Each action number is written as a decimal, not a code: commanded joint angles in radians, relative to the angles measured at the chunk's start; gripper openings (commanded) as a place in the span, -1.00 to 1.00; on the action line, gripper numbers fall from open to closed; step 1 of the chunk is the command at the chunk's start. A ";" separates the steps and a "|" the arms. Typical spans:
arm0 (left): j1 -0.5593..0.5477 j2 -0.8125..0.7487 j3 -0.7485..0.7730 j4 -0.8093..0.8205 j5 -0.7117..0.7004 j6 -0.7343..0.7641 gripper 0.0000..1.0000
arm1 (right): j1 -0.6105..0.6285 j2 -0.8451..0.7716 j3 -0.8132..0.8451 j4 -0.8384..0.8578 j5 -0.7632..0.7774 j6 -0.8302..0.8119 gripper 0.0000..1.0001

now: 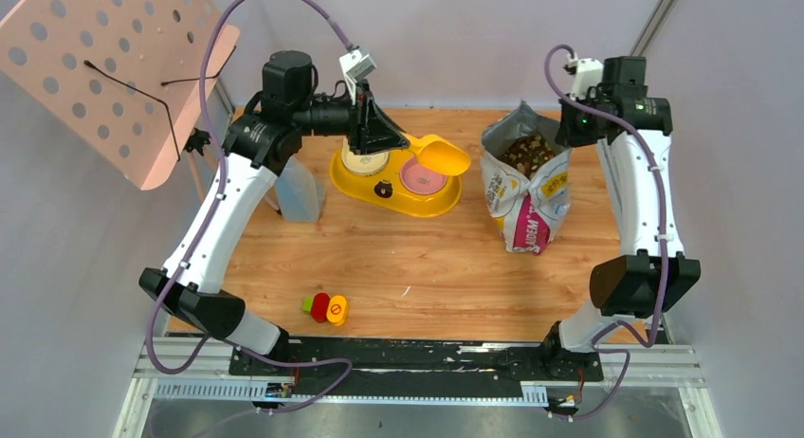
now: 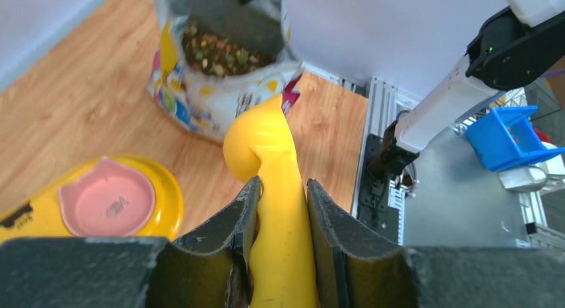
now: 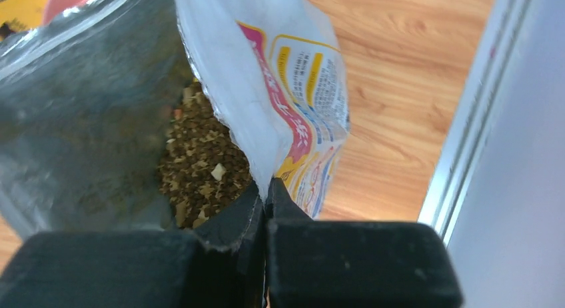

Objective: Serve the pet food

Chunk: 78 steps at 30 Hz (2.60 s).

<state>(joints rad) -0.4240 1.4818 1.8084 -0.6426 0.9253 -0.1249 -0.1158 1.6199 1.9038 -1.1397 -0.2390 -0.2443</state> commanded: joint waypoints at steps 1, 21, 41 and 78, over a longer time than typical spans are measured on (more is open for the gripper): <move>-0.045 0.046 0.098 0.116 -0.018 -0.023 -1.00 | 0.159 -0.144 0.044 0.173 -0.060 -0.059 -1.00; -0.306 0.282 0.335 -0.138 -0.448 0.121 -1.00 | 0.310 -0.183 -0.031 0.171 -0.017 0.046 -1.00; -0.586 0.417 0.204 0.129 -1.150 0.480 -1.00 | 0.310 -0.229 0.035 0.196 0.219 0.163 -1.00; -0.335 0.528 0.026 0.325 -0.181 -0.296 -1.00 | 0.308 -0.243 -0.232 0.147 0.071 0.209 -1.00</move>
<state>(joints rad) -0.7536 1.9926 1.8278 -0.3443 0.4572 -0.2543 0.1886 1.4246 1.6802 -1.0153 -0.1192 -0.0082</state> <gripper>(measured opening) 0.349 0.013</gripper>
